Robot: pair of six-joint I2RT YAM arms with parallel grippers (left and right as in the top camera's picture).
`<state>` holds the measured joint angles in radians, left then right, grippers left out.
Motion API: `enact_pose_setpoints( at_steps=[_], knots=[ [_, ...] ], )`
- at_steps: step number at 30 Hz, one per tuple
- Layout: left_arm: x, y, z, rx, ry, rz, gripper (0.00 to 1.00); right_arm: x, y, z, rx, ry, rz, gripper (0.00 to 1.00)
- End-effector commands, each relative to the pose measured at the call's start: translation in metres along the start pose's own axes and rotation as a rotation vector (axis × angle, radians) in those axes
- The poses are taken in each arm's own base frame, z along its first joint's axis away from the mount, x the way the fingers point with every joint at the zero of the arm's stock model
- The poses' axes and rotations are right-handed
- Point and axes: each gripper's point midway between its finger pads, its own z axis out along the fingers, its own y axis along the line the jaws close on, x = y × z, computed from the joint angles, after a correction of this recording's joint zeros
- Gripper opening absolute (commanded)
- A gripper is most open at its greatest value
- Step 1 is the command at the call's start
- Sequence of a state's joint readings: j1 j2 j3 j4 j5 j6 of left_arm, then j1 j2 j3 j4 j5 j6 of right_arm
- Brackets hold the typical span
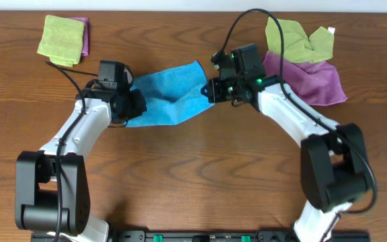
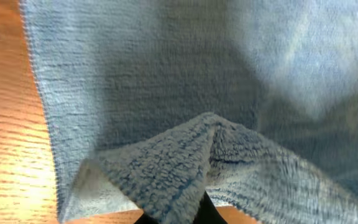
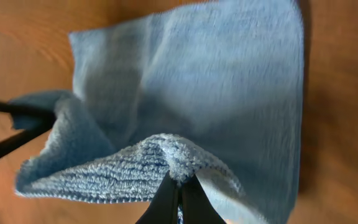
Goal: Fold the cloth
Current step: 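Lift the near edge and fold it forward over the far edge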
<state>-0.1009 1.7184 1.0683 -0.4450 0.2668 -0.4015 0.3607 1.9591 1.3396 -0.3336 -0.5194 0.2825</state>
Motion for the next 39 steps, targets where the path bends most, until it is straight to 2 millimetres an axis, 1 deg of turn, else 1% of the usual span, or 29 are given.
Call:
enact_pose_setpoints(
  at_steps=[1,2,4,7,9,12,16,21,23,25,29,33,37,39],
  knots=[
    [-0.015,0.016,-0.008,-0.098,-0.082,-0.078,0.06,-0.013,-0.004,0.017,0.007,-0.002,0.009,0.02],
    [-0.019,0.019,-0.009,-0.119,-0.099,-0.078,0.06,-0.02,-0.005,0.02,0.006,-0.009,0.006,0.02],
    [-0.025,0.02,-0.01,-0.125,-0.129,-0.073,0.06,-0.031,-0.005,0.024,0.009,-0.026,-0.014,0.02],
    [-0.04,0.012,-0.011,-0.095,-0.19,-0.062,0.06,-0.048,-0.004,0.029,0.009,-0.052,-0.042,0.02],
    [-0.054,0.005,-0.014,-0.065,-0.244,-0.055,0.06,-0.061,-0.007,0.034,0.024,-0.072,-0.05,0.02],
    [-0.069,0.0,-0.017,-0.037,-0.303,-0.052,0.06,-0.073,-0.008,0.04,0.023,-0.086,-0.057,0.01],
    [-0.085,0.01,-0.017,-0.047,-0.355,-0.073,0.06,-0.085,-0.011,0.045,0.033,-0.107,-0.069,0.02],
    [-0.096,0.023,-0.011,-0.047,-0.376,-0.098,0.06,-0.095,-0.018,0.053,0.037,-0.123,-0.073,0.02],
    [-0.103,0.025,-0.01,-0.042,-0.402,-0.097,0.06,-0.096,-0.022,0.057,0.038,-0.125,-0.071,0.01],
    [-0.105,0.027,-0.007,-0.038,-0.399,-0.102,0.06,-0.094,-0.026,0.059,0.043,-0.116,-0.062,0.02],
    [-0.09,0.028,0.005,-0.022,-0.325,-0.105,0.06,-0.083,-0.031,0.06,0.056,-0.07,-0.038,0.02],
    [-0.074,0.034,0.013,-0.055,-0.257,-0.113,0.06,-0.061,-0.037,0.06,0.08,0.014,-0.01,0.02],
    [-0.069,0.036,0.014,-0.063,-0.238,-0.115,0.06,-0.054,-0.039,0.058,0.088,0.042,0.008,0.01],
    [-0.071,0.032,0.014,-0.041,-0.24,-0.099,0.06,-0.056,-0.039,0.055,0.09,0.039,0.009,0.02]
  ],
)
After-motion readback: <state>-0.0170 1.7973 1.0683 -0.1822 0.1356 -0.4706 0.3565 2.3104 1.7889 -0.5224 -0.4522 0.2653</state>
